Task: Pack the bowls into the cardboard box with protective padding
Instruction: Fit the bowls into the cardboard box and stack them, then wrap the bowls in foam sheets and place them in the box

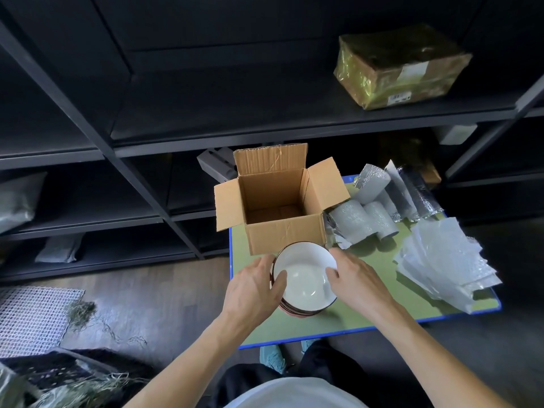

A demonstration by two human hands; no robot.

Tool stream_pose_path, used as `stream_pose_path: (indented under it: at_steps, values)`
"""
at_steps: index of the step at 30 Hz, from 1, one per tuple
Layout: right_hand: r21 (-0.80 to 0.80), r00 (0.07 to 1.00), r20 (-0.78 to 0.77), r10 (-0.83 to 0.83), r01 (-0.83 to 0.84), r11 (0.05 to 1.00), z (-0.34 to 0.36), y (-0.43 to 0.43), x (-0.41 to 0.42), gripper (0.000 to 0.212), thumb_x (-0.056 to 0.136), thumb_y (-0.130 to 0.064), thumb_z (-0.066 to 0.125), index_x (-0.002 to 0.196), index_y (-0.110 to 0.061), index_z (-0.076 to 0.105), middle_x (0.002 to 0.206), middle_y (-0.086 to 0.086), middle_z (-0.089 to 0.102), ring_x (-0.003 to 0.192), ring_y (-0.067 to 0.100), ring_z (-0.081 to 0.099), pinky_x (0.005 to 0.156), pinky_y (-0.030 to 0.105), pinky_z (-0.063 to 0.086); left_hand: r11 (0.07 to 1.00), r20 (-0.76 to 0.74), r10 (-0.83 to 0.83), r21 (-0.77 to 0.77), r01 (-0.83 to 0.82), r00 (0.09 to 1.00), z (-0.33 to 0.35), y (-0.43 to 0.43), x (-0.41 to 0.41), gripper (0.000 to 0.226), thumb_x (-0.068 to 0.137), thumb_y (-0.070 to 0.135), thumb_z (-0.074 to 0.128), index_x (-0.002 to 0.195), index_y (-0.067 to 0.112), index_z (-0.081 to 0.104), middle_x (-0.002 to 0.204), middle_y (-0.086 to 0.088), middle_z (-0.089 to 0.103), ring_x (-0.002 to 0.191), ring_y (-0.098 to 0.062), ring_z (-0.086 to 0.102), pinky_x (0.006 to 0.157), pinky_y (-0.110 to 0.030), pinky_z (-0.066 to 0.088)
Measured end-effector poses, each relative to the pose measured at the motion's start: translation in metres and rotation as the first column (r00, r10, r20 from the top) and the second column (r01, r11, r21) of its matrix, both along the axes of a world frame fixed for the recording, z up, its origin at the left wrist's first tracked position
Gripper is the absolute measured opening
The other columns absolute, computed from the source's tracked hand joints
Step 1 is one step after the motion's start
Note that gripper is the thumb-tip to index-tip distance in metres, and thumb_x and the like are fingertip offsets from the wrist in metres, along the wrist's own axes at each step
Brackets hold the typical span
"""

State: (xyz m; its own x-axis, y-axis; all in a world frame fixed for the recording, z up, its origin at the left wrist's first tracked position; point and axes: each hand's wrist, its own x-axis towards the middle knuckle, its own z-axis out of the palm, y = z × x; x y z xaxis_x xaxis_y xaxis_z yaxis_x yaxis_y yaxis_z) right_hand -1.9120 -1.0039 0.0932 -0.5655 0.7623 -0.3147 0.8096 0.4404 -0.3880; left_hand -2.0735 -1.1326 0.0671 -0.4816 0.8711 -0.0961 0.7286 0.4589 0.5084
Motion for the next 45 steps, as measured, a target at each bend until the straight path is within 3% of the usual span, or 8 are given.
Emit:
stream_pose_path:
  at_steps: [3,8,13,16,25,33,40,45]
  values:
    - [0.016,1.0,-0.031,0.005,-0.004,1.0,0.0,-0.003,-0.001,0.034,0.097,-0.012,0.044,0.13,-0.017,0.046,0.098,0.005,0.052,0.086,0.029,0.048,0.069,0.034,0.032,1.0,0.038,0.0,-0.03,0.001,0.999,0.0,0.003,-0.001,0.028,0.099,0.038,0.044,0.12,0.024,0.055,0.105,0.005,0.064,0.083,-0.018,0.061,0.072,-0.033,0.051]
    - [0.034,0.996,-0.084,-0.014,0.017,0.999,-0.001,-0.01,-0.001,0.043,0.097,-0.011,0.044,0.139,-0.023,0.043,0.116,0.004,0.058,0.099,0.027,0.058,0.07,0.033,0.035,0.997,0.058,0.03,-0.067,-0.026,0.998,-0.003,0.002,-0.004,0.013,0.095,0.025,0.043,0.098,0.02,0.054,0.09,0.001,0.06,0.074,-0.022,0.055,0.069,-0.039,0.05]
    - [-0.004,0.995,-0.089,-0.036,0.036,0.999,-0.003,-0.012,-0.001,0.043,0.098,-0.017,0.044,0.139,-0.028,0.039,0.122,0.002,0.054,0.09,0.027,0.058,0.071,0.037,0.045,0.997,0.061,0.028,-0.076,-0.023,0.998,-0.006,0.0,-0.001,0.025,0.098,0.032,0.043,0.118,0.022,0.052,0.1,0.002,0.06,0.08,-0.024,0.058,0.073,-0.038,0.05]
    - [-0.022,0.997,-0.072,-0.029,0.027,0.999,-0.004,-0.011,-0.001,0.045,0.098,-0.024,0.047,0.141,-0.03,0.036,0.129,0.002,0.051,0.097,0.028,0.059,0.073,0.037,0.045,0.997,0.087,0.023,-0.078,-0.016,0.996,-0.006,0.001,0.001,0.032,0.098,0.036,0.044,0.128,0.023,0.047,0.111,0.001,0.062,0.091,-0.025,0.061,0.077,-0.038,0.05]
    - [0.009,0.999,-0.035,0.011,-0.011,1.0,-0.006,-0.006,0.0,0.045,0.099,-0.029,0.044,0.143,-0.031,0.037,0.125,0.004,0.053,0.102,0.03,0.058,0.079,0.039,0.048,0.994,0.018,0.014,-0.108,-0.012,1.0,-0.003,0.004,-0.002,0.029,0.097,0.032,0.041,0.123,0.023,0.05,0.101,0.001,0.065,0.083,-0.026,0.061,0.074,-0.039,0.052]
    - [0.029,0.996,-0.086,0.005,-0.002,1.0,-0.003,0.001,-0.002,0.039,0.1,-0.032,0.047,0.139,-0.03,0.045,0.131,-0.004,0.054,0.116,0.019,0.056,0.089,0.034,0.046,0.999,-0.077,0.032,-0.03,-0.035,0.997,0.007,0.014,-0.007,0.035,0.1,0.042,0.041,0.13,0.028,0.052,0.118,0.005,0.067,0.097,-0.027,0.066,0.08,-0.041,0.053]
    - [0.02,0.986,-0.168,-0.013,0.017,1.0,0.014,0.009,-0.002,0.031,0.101,-0.041,0.047,0.128,-0.028,0.053,0.121,-0.007,0.057,0.111,0.017,0.058,0.089,0.035,0.047,0.992,-0.158,0.021,0.128,-0.001,0.987,0.026,0.026,-0.005,0.029,0.1,0.036,0.046,0.123,0.025,0.06,0.11,0.005,0.067,0.082,-0.023,0.064,0.065,-0.031,0.045]
    - [0.035,0.979,-0.198,-0.046,0.053,0.998,0.019,0.017,0.008,0.026,0.104,-0.039,0.038,0.119,-0.029,0.057,0.116,-0.005,0.059,0.108,0.018,0.057,0.086,0.037,0.046,0.979,-0.154,-0.052,0.186,0.081,0.987,0.031,0.047,0.003,0.027,0.099,0.032,0.05,0.12,0.022,0.064,0.108,0.002,0.068,0.094,-0.022,0.064,0.066,-0.03,0.04]
